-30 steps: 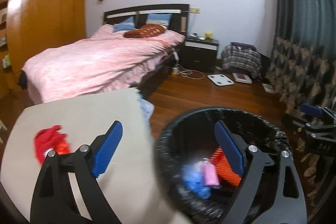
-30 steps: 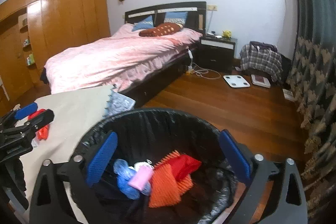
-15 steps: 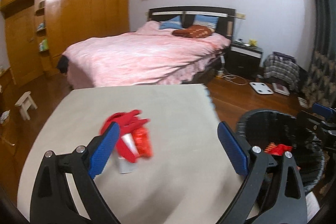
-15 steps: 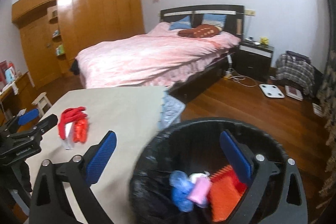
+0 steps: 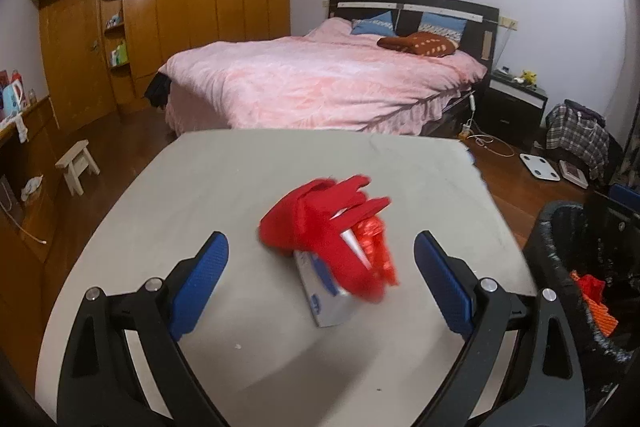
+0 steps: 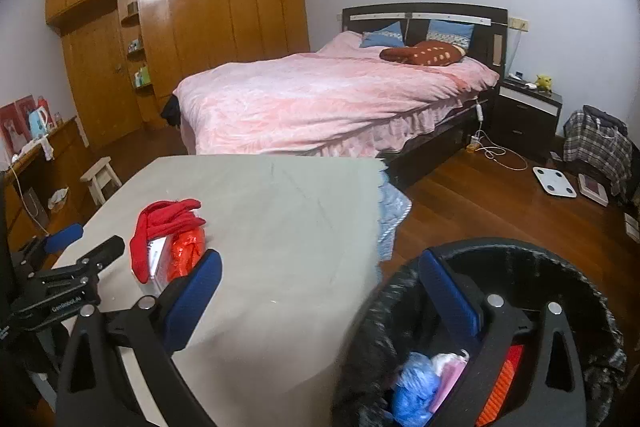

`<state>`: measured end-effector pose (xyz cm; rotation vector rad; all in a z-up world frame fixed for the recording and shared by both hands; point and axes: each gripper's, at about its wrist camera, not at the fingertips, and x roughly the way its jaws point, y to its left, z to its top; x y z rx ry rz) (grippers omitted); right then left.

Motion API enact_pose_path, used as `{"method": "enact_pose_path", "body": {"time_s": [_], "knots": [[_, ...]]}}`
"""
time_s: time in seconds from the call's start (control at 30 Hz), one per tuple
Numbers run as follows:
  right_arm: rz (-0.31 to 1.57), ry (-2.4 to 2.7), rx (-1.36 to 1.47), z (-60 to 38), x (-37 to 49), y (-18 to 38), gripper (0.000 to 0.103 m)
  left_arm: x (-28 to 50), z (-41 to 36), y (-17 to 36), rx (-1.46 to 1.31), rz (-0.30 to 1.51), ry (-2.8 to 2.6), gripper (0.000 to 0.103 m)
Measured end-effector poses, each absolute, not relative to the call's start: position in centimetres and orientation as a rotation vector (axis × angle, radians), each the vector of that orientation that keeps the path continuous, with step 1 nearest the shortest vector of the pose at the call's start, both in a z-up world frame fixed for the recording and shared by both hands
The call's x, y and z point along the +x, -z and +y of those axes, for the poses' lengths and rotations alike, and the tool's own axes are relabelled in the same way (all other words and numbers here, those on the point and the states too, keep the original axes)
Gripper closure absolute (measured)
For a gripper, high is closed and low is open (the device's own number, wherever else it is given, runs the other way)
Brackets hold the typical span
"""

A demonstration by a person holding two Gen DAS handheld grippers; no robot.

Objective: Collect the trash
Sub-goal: 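Move both open tools back to the red glove and white box on the table, then close the left tool on the red glove and lift it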

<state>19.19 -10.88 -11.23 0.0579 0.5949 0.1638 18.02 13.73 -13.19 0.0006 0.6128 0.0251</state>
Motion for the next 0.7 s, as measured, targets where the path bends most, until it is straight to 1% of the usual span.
{"method": "enact_pose_path", "body": {"time_s": [0.23,0.33,0.53,0.7], "knots": [[0.620,-0.185,0.030,-8.9,20.4,12.7,0.006,19.0,15.0,14.5,-0.011,0.634,-0.042,0.012],[0.628,-0.191,0.020,-8.5,20.7,13.1,0.006,19.5,15.3,14.8,-0.021,0.637,-0.039,0.021],[0.638,-0.194,0.003,-8.1,21.0,13.4,0.006,21.6,15.2,15.2,-0.029,0.644,-0.023,0.028],[0.644,-0.195,-0.009,-7.9,21.2,13.6,0.006,23.9,14.7,15.9,-0.024,0.662,-0.005,0.029]]}}
